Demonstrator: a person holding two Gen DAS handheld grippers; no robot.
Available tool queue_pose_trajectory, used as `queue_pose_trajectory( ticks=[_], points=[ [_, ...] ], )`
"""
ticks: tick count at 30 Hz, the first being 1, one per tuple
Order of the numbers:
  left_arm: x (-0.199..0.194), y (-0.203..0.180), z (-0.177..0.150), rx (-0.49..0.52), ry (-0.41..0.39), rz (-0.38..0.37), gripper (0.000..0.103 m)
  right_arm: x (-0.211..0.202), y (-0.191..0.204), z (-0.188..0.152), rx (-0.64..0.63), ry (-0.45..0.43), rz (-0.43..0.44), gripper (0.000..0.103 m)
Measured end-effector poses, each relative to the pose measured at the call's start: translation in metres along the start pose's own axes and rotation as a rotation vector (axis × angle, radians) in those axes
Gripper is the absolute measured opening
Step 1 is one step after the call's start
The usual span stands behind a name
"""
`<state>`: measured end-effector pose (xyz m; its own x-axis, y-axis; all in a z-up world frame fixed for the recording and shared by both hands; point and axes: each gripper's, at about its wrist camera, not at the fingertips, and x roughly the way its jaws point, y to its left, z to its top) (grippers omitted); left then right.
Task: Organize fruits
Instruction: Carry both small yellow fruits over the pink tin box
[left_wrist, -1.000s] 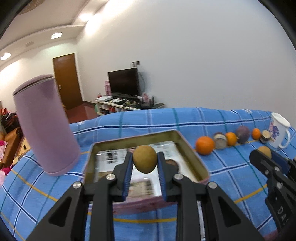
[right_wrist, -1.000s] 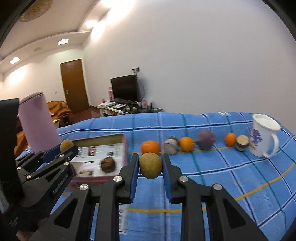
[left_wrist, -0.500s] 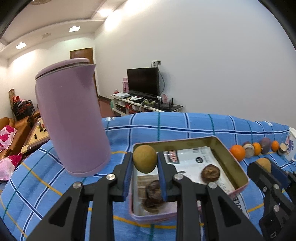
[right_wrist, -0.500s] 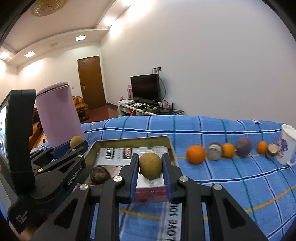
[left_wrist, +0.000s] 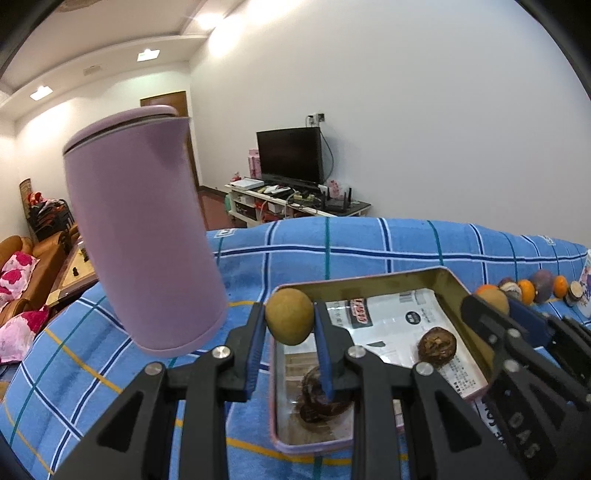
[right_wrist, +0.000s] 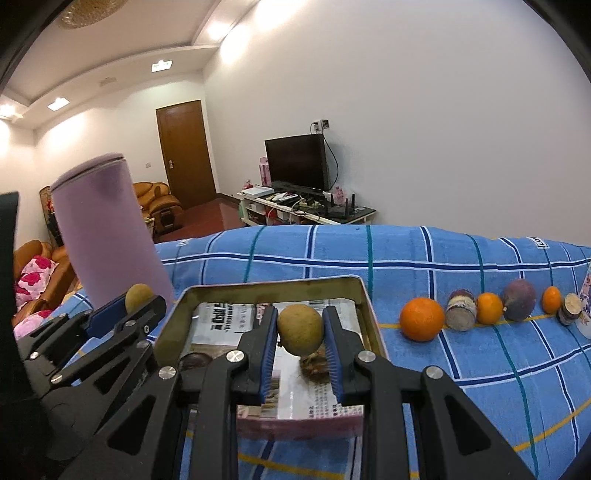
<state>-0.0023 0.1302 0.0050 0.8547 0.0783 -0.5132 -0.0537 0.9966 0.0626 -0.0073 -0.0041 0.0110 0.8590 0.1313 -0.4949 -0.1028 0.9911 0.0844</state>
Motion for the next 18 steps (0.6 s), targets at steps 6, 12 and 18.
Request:
queue_pose_trajectory(
  ticks=[6,12,18],
  points=[
    [0.01,-0.008,-0.002,0.02,0.048,-0.039,0.027,0.021,-0.004,-0.005,0.007,0.071,0.001,0.027],
    [0.018,-0.015,-0.006,0.044,0.08,-0.041,0.027,0.033,-0.008,-0.007,0.008,0.12,0.0,0.027],
    [0.026,-0.018,-0.011,0.067,0.117,-0.034,0.027,0.043,-0.012,-0.012,0.03,0.175,0.032,0.027]
  ],
)
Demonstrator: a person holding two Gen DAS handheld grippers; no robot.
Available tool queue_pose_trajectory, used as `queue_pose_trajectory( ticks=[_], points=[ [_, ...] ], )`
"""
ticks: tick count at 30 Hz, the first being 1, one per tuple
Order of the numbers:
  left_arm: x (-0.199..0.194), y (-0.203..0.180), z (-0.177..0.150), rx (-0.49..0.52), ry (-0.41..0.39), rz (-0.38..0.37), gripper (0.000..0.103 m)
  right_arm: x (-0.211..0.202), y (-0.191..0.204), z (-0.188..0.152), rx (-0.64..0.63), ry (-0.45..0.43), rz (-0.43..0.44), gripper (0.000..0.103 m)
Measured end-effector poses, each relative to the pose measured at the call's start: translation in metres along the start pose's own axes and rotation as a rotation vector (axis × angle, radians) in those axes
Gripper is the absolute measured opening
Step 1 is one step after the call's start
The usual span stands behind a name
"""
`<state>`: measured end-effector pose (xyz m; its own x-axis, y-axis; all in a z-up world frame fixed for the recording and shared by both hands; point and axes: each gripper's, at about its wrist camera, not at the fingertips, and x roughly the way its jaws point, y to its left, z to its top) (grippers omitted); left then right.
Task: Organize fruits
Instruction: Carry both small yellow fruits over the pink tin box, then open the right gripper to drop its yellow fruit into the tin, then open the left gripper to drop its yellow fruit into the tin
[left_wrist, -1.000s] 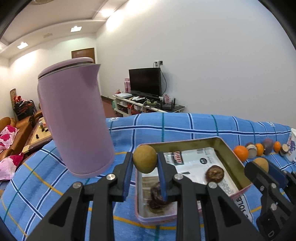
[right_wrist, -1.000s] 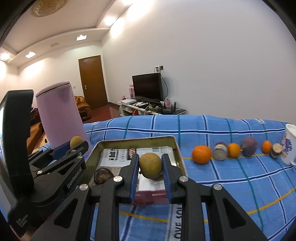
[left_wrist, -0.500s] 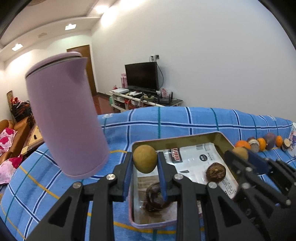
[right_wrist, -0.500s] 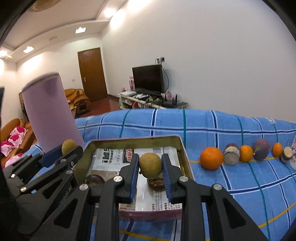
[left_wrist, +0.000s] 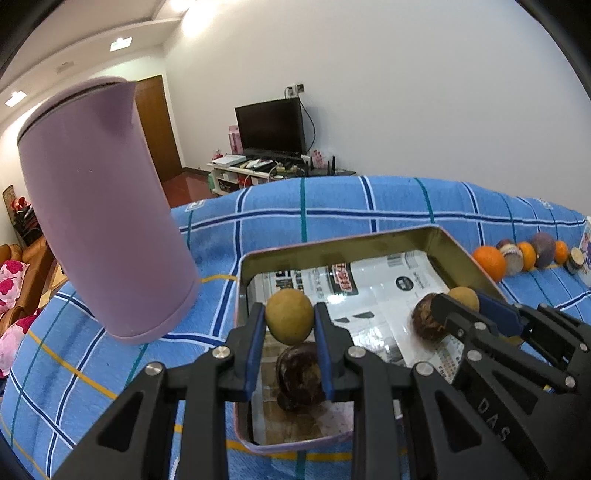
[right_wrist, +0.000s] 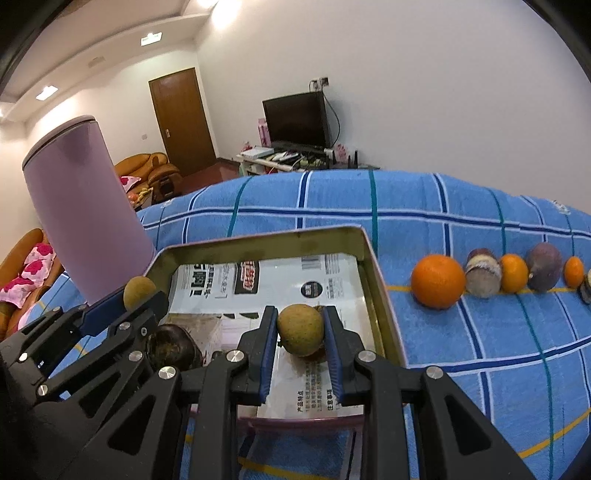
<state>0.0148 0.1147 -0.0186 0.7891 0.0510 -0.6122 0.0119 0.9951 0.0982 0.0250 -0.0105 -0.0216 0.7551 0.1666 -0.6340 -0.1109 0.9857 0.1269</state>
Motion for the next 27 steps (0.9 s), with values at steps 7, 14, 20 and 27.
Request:
queue_pose_trajectory(
  ticks=[7,14,20,27],
  points=[
    [0.008,0.002,-0.003,-0.001,0.04,0.004,0.027,0.005,0.004,-0.003,-0.015,0.021,0.014,0.027],
    [0.013,0.002,-0.005,0.012,0.055,0.012,0.028,0.002,0.003,-0.005,-0.017,0.014,0.05,0.027],
    [0.013,0.003,-0.006,0.009,0.055,0.011,0.028,0.0,0.003,-0.006,-0.018,0.013,0.075,0.027],
    [0.012,0.003,-0.006,0.009,0.049,0.011,0.034,-0.004,0.0,-0.007,0.0,0.002,0.118,0.029]
  ],
)
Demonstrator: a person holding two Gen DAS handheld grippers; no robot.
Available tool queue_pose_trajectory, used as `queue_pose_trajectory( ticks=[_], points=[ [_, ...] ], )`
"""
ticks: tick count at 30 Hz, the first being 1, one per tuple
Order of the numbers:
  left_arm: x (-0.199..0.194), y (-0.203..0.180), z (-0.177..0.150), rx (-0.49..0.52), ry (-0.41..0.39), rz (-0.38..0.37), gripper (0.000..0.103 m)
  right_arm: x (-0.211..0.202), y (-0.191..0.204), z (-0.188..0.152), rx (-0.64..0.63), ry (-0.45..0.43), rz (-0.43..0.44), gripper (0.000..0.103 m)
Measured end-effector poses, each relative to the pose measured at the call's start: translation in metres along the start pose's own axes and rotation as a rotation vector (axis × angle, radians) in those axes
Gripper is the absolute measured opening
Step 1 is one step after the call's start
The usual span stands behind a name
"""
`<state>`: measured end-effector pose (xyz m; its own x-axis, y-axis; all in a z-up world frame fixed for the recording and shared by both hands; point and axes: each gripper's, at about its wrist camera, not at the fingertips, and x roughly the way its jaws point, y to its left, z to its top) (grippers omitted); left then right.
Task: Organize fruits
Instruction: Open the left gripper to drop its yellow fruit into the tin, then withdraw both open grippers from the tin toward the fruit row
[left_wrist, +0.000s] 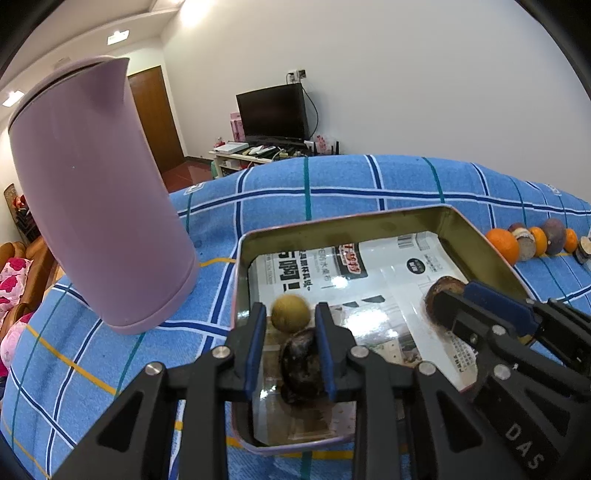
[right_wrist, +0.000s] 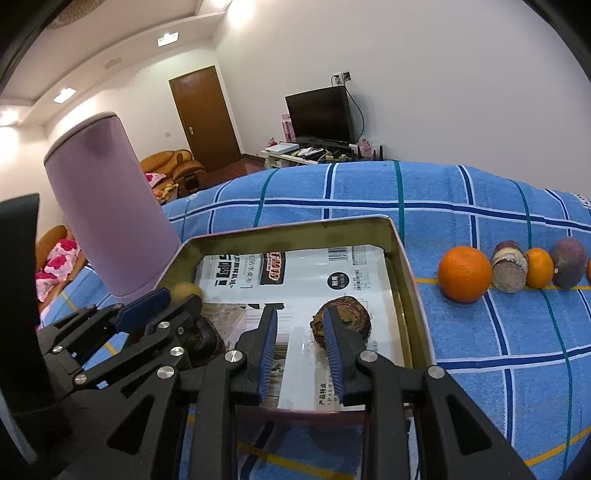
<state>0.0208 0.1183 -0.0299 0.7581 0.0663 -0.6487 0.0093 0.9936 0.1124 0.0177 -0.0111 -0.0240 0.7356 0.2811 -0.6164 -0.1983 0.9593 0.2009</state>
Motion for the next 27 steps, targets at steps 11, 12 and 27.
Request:
queue_pose_trajectory(
  ticks=[11,12,27],
  points=[
    [-0.035,-0.007,-0.001,0.012,-0.185,0.03,0.103,-0.034,-0.038,-0.001,0.211,-0.166,-0.034,0.063],
    [-0.037,-0.007,0.0,0.009,-0.192,0.02,0.103,-0.038,-0.04,-0.002,0.215,-0.193,-0.051,0.068],
    [-0.038,0.009,0.001,-0.114,-0.171,-0.025,0.103,-0.086,-0.027,-0.003,0.093,-0.463,-0.404,0.071]
  ],
)
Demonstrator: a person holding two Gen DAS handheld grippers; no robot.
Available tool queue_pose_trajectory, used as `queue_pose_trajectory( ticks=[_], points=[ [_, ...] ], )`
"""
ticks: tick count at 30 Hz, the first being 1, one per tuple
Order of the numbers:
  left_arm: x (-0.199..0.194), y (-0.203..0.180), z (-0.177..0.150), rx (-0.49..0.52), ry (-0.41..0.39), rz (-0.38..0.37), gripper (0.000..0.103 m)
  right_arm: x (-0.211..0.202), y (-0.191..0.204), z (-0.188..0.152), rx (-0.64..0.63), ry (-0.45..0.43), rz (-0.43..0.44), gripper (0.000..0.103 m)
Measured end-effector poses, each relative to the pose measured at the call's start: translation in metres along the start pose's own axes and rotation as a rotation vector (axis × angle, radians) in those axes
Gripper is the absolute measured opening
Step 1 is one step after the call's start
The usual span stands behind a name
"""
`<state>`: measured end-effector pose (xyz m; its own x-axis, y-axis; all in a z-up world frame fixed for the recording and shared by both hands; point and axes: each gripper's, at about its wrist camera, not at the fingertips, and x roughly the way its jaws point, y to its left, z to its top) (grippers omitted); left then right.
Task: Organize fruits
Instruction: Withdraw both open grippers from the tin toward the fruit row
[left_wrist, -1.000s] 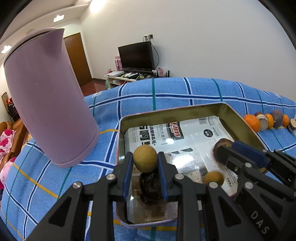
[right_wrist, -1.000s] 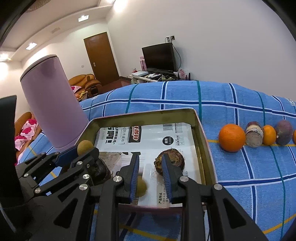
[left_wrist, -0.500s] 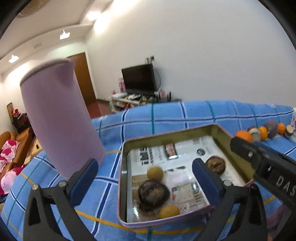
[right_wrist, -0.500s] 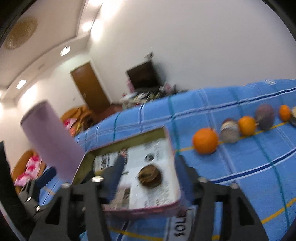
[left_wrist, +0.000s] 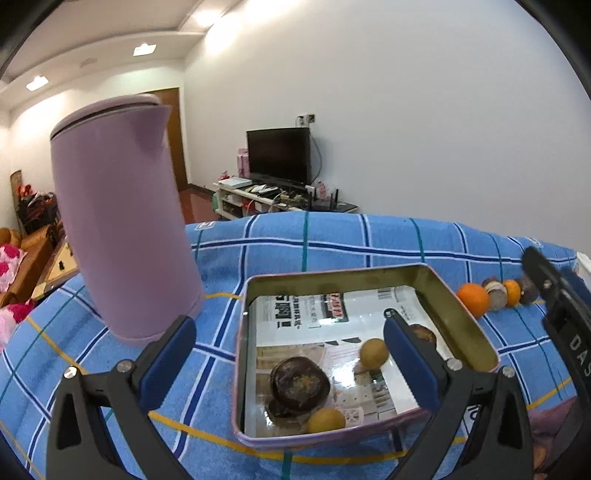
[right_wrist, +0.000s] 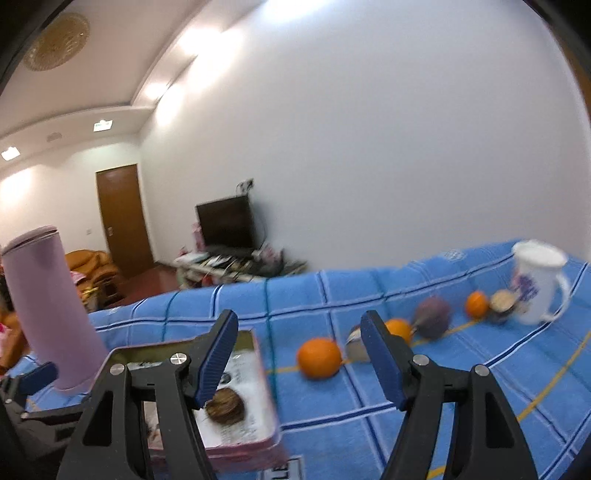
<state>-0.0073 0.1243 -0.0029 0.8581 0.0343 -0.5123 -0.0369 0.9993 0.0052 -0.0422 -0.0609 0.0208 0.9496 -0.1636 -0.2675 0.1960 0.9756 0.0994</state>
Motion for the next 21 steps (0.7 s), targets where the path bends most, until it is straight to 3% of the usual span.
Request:
queue_pose_trajectory(
  ticks=[6,21],
  points=[
    [0.005,0.004,-0.004,-0.026,0.014,0.035,0.103,-0.001,0.008,-0.004,-0.068,0.017,-0.001,0.071],
    [-0.014,-0.009,-0.01,0.034,-0.113,0.048,0.103,-0.02,-0.001,-0.009,-0.087,0.016,-0.037,0.071]
  ],
)
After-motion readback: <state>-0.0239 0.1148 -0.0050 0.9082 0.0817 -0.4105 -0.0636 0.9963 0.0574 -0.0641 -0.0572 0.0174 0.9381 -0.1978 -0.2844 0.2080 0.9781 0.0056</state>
